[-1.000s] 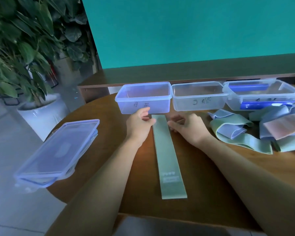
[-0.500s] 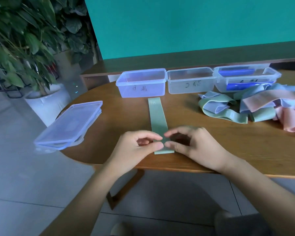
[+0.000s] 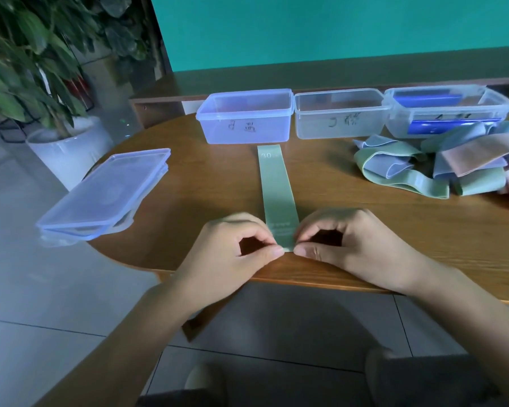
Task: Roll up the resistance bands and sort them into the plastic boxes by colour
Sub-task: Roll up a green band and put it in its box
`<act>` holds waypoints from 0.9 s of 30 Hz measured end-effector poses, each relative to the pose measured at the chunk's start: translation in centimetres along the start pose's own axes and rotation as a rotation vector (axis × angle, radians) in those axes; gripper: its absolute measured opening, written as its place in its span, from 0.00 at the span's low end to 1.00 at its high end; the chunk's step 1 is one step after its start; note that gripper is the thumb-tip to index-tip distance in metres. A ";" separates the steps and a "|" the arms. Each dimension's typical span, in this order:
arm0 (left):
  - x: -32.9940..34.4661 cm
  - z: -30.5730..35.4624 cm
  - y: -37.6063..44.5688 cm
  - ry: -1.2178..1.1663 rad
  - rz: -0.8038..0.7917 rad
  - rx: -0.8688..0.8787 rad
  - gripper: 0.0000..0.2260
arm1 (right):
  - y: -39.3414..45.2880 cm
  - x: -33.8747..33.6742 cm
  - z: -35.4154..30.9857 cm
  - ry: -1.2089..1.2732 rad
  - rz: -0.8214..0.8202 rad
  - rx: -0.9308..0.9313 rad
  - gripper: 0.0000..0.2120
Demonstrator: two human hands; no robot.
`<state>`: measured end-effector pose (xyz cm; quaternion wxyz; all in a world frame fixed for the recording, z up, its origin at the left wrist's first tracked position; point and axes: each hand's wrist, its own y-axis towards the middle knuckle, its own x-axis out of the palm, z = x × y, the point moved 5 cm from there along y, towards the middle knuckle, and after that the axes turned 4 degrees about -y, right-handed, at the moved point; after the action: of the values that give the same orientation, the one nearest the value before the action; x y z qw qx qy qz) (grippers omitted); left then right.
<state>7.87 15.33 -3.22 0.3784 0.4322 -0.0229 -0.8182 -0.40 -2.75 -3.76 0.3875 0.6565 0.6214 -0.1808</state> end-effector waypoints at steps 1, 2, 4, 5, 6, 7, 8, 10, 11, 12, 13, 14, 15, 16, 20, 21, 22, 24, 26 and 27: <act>0.0 -0.1 0.1 0.010 0.004 -0.008 0.06 | 0.0 0.0 0.0 0.009 -0.007 0.017 0.05; 0.1 -0.2 0.2 0.017 0.002 -0.021 0.06 | 0.1 0.0 0.0 0.007 -0.014 0.028 0.05; 0.2 -0.5 0.4 0.028 -0.006 -0.062 0.07 | 0.2 0.0 -0.2 -0.019 -0.025 0.033 0.06; 0.2 -0.6 0.5 0.029 -0.009 -0.087 0.08 | 0.3 0.1 -0.2 -0.039 -0.030 0.042 0.06; 0.3 -0.7 0.5 0.031 -0.014 -0.114 0.08 | 0.3 0.2 -0.2 -0.059 -0.034 0.066 0.07; 0.3 -0.8 0.5 0.033 -0.020 -0.141 0.09 | 0.4 0.2 0.0 -0.073 -0.037 0.103 0.07; 0.3 -0.9 0.6 0.028 -0.023 -0.164 0.09 | 0.6 0.1 0.2 -0.075 -0.033 0.142 0.07; 0.3 -1.0 0.7 0.013 -0.017 -0.198 0.09 | 0.7 0.0 0.6 -0.069 -0.011 0.199 0.09; 0.3 -1.0 0.8 0.016 -0.012 -0.208 0.09 | 0.8 -0.1 0.8 -0.073 -0.005 0.214 0.09; 0.2 -1.0 0.9 0.020 -0.005 -0.210 0.08 | 0.9 -0.1 0.9 -0.078 -0.004 0.221 0.10; 0.2 -1.0 1.0 0.016 0.003 -0.201 0.08 | 0.9 0.0 0.9 -0.076 -0.001 0.222 0.09; 0.2 -0.9 1.1 0.001 0.011 -0.182 0.06 | 0.9 0.0 0.9 -0.068 0.011 0.218 0.08; 0.3 -0.7 1.1 -0.017 0.011 -0.155 0.05 | 0.9 0.0 0.9 -0.054 0.029 0.203 0.07; 0.3 -0.5 1.1 -0.035 0.000 -0.123 0.03 | 0.9 0.0 0.8 -0.035 0.046 0.181 0.06; 0.5 0.3 0.9 -0.009 -0.045 -0.003 0.04 | 0.9 0.2 0.3 0.043 0.028 0.069 0.06; 0.5 0.3 1.0 0.011 -0.052 0.014 0.04 | 0.9 0.2 0.1 0.038 0.009 0.035 0.05; 0.5 0.3 1.0 0.022 -0.057 0.024 0.04 | 0.9 0.2 0.0 0.020 -0.010 0.001 0.04; 0.5 0.3 0.9 0.036 -0.064 0.033 0.03 | 0.9 0.3 -0.1 -0.041 -0.028 -0.052 0.03; 0.6 0.3 0.8 0.057 -0.073 0.043 0.03 | 0.8 0.5 -0.2 -0.105 -0.019 -0.085 0.03; 0.5 0.4 0.7 0.065 -0.075 0.042 0.03 | 0.7 0.5 -0.3 -0.130 -0.010 -0.096 0.03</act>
<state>7.87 14.36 -3.11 0.3387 0.4670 -0.0113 -0.8167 0.28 -2.16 -3.77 0.4570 0.6211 0.6062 -0.1948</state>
